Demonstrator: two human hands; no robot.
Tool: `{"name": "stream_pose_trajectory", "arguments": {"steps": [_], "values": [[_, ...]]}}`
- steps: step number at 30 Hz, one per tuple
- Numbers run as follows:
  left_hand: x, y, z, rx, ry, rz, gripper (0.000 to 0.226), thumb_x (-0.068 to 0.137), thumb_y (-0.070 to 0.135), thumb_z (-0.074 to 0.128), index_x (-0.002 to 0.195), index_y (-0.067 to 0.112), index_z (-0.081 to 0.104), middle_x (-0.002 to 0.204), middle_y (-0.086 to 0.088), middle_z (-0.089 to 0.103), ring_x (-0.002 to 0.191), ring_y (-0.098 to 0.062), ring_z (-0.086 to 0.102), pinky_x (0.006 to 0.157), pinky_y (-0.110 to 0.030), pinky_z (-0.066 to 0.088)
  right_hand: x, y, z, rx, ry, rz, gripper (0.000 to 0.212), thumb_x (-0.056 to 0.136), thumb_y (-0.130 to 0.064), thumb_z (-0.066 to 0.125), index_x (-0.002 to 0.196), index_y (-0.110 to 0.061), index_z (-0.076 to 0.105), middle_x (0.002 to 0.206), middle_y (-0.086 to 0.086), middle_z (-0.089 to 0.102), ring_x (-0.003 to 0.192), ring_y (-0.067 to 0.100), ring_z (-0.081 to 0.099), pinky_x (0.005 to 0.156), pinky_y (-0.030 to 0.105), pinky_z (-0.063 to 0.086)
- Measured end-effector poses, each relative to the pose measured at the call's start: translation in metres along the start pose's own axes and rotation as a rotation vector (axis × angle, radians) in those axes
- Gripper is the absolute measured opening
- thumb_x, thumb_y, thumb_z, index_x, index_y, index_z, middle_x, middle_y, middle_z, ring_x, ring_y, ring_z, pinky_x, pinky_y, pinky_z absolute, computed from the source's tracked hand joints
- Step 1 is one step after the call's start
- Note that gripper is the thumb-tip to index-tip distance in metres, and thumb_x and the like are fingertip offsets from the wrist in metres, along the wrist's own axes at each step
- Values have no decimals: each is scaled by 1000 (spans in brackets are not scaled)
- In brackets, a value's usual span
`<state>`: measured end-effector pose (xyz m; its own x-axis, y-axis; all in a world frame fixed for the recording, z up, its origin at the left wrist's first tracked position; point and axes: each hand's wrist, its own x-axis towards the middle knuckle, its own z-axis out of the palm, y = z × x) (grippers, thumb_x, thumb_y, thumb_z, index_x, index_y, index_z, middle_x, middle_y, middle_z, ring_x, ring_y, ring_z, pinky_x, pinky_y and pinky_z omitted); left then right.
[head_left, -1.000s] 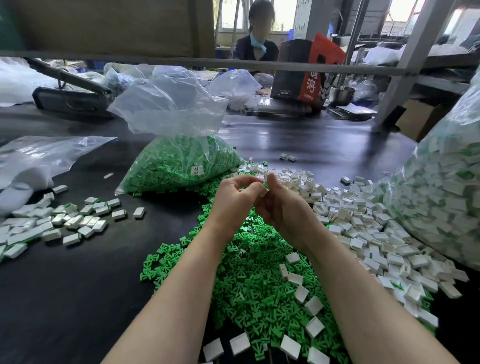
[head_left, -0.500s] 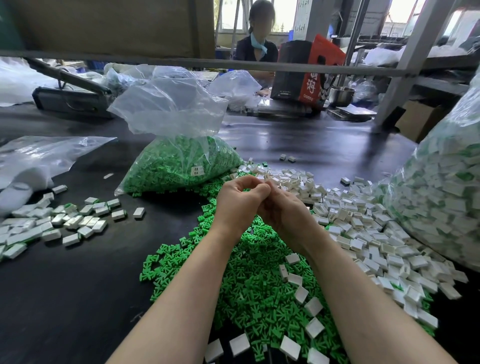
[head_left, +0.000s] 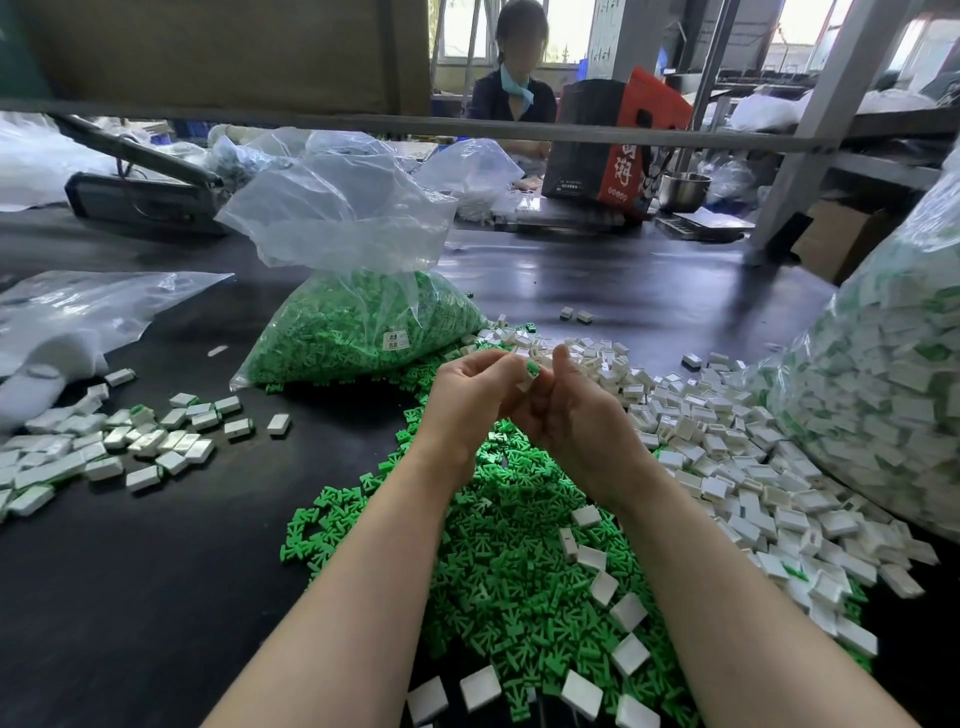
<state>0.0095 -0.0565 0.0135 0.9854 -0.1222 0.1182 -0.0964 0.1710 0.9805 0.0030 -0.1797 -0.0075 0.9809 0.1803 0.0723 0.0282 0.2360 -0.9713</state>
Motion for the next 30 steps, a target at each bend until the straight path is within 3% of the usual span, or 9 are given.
{"name": "stream_pose_trajectory", "arguments": {"steps": [3, 9, 12, 14, 19, 21, 25, 30], "values": [[2, 0, -3, -64, -39, -68, 30, 88, 4, 57, 65, 15, 72, 66, -2, 64, 59, -17, 58, 64, -28, 53, -1, -3, -4, 22, -24, 5, 57, 90, -55, 35, 83, -10, 69, 79, 10, 59, 65, 14, 49, 66, 31, 35], [4, 0, -4, -41, -14, -110, 20, 89, 7, 58, 71, 12, 64, 72, -11, 60, 66, -25, 53, 75, -35, 53, 0, -2, -3, -51, -27, 9, 54, 102, -47, 31, 89, -5, 64, 84, 17, 54, 72, 22, 45, 69, 33, 33], [1, 1, -2, 10, -25, -90, 20, 90, 7, 55, 70, 10, 59, 76, -19, 52, 68, -30, 46, 72, -34, 52, -1, -3, -1, -129, -32, -12, 53, 97, -49, 39, 93, -1, 62, 89, 21, 50, 71, 26, 40, 65, 33, 29], [0, 2, -1, 25, -29, -71, 23, 90, 6, 56, 67, 10, 59, 68, -16, 54, 60, -28, 49, 67, -32, 52, -2, -4, 0, -143, -44, -22, 52, 91, -50, 44, 94, -2, 61, 90, 20, 50, 69, 23, 40, 63, 33, 28], [-2, 4, 2, 70, -17, -6, 28, 88, -1, 56, 62, 8, 59, 46, -2, 55, 38, -15, 50, 47, -24, 49, -1, -1, -1, -123, -52, -17, 44, 96, -44, 44, 104, -3, 58, 68, 5, 49, 63, 15, 40, 60, 31, 26], [-3, 3, 4, 68, 2, 0, 26, 88, 0, 57, 63, 8, 61, 49, -5, 57, 39, -17, 50, 48, -26, 48, 0, 0, -1, -103, -43, -10, 45, 94, -45, 47, 107, -4, 57, 67, 2, 49, 62, 13, 40, 60, 30, 25], [-3, 1, 5, 71, 15, 26, 24, 86, 2, 62, 63, 11, 64, 51, -5, 58, 44, -18, 52, 51, -27, 49, 2, 3, -2, -32, -22, 31, 30, 102, -30, 42, 112, -5, 56, 63, -3, 51, 61, 10, 39, 59, 27, 26], [-3, -2, 6, 110, 20, 54, 15, 81, 7, 66, 66, 9, 67, 51, -5, 60, 45, -18, 55, 55, -30, 51, 3, 3, -2, 105, -24, 78, 24, 100, -19, 44, 95, -10, 65, 58, -5, 49, 54, 6, 42, 51, 18, 33]]}}
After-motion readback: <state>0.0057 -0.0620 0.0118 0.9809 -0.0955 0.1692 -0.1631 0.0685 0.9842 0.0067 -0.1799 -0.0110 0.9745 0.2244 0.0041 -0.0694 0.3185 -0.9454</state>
